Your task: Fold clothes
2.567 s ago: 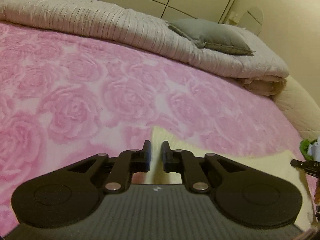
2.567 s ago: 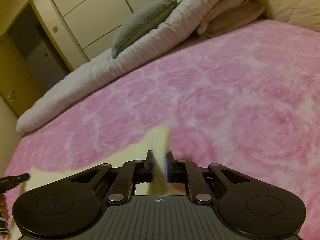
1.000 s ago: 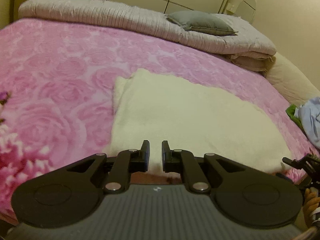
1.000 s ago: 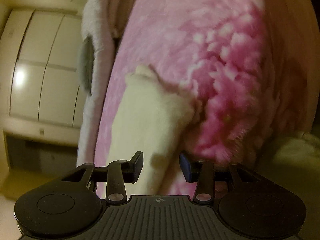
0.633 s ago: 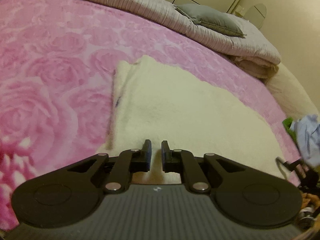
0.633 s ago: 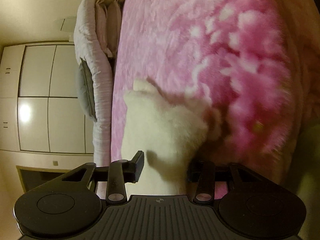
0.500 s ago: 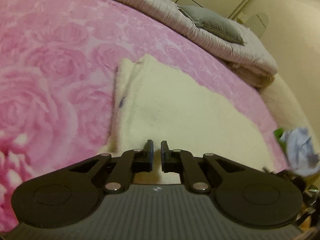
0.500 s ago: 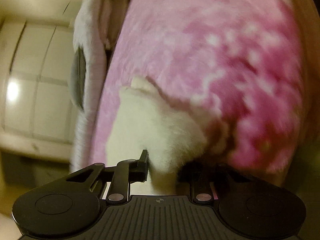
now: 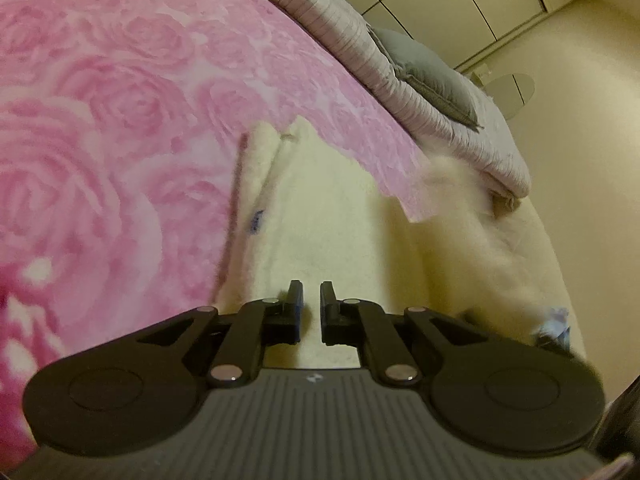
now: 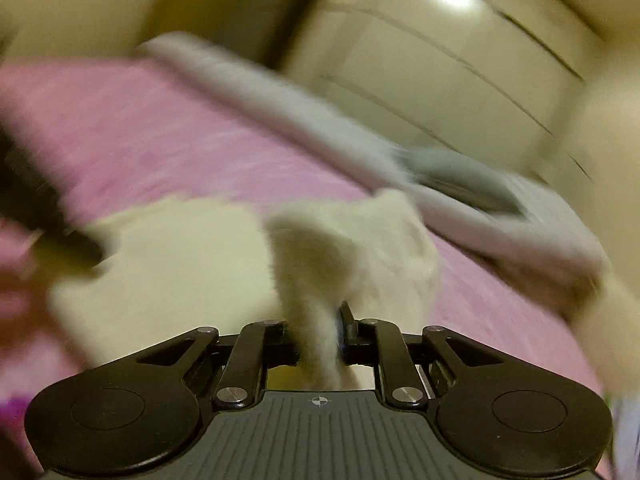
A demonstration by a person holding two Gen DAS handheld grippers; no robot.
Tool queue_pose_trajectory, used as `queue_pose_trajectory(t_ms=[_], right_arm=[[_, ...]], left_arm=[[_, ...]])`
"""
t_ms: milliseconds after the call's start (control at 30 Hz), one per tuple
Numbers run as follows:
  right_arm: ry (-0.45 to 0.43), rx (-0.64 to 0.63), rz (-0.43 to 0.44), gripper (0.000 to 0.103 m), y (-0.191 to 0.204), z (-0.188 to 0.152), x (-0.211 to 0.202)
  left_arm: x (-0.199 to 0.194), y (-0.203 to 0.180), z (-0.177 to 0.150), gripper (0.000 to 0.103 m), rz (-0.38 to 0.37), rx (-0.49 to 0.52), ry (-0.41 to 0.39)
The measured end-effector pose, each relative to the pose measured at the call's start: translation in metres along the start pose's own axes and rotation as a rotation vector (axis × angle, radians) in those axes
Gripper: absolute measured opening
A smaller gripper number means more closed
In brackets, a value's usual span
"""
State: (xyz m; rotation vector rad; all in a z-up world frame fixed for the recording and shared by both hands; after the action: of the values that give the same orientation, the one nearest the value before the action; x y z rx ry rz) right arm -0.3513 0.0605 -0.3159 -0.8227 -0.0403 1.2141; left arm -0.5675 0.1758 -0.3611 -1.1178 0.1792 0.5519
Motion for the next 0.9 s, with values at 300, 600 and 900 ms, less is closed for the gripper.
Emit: queue_pose_trajectory(t_ms=[300, 600, 900], right_arm=[[0.000, -0.212, 0.189, 0.051, 0.034, -0.014, 0.015], [0.206, 0.374, 0.544, 0.053, -0.110, -0.005, 0.025], [0.483, 0.936, 0.676, 0.053, -0.188, -0.027, 0.164]], left_arm=[[-0.009, 0.000, 0.000, 0.005, -0.007, -0.039, -0.003], [0.000, -0.018, 0.016, 0.020, -0.014, 0.007, 0.079], [0.068, 0.000, 0.048, 0.022, -0.083, -0.172, 0.165]])
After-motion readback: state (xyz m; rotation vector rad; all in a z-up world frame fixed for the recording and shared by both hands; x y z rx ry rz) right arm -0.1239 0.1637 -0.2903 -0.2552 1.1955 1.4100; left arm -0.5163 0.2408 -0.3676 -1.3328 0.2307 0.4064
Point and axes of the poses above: each gripper's, at about its wrist camera, not at the fingertips, and x roughly the way its jaws point, y to its left, z to its top, the point moved 1 cm from there along x, roughly the way its jaws point, and after that the axes turned 12 degrees about -z, right-handed, at the moved point
